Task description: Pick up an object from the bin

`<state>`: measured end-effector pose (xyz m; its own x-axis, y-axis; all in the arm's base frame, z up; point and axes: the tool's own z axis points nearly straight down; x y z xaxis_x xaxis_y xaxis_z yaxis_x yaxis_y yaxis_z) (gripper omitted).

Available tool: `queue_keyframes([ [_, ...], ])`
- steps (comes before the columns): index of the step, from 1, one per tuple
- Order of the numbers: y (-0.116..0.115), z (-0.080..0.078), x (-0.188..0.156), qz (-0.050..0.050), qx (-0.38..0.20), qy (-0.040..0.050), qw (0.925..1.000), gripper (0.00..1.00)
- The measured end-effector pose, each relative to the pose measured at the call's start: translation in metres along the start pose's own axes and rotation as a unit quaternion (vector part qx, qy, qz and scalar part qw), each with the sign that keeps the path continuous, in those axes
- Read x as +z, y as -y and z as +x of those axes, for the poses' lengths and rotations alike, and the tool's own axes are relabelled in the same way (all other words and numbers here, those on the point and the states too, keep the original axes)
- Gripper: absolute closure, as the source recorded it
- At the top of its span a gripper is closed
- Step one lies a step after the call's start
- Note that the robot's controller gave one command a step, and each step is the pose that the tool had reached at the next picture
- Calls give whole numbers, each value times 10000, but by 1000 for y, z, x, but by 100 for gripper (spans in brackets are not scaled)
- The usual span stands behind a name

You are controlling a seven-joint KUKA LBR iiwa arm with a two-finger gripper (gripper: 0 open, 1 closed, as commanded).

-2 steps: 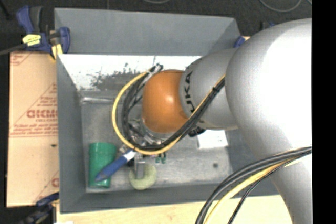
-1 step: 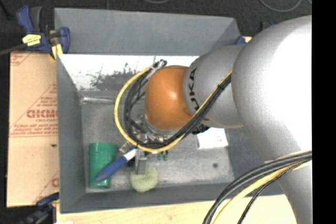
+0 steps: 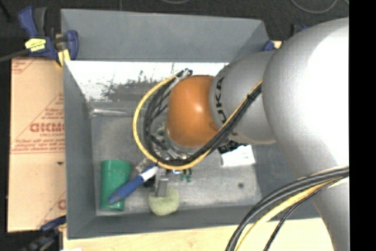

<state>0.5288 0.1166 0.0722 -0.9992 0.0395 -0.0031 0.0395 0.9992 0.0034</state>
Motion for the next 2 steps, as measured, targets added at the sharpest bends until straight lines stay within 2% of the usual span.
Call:
queue_keyframes([
  [1, -10, -3, -3, -15, -120, 52, 9999, 100],
  [2, -10, -2, -3, -16, -118, 51, 9999, 100],
])
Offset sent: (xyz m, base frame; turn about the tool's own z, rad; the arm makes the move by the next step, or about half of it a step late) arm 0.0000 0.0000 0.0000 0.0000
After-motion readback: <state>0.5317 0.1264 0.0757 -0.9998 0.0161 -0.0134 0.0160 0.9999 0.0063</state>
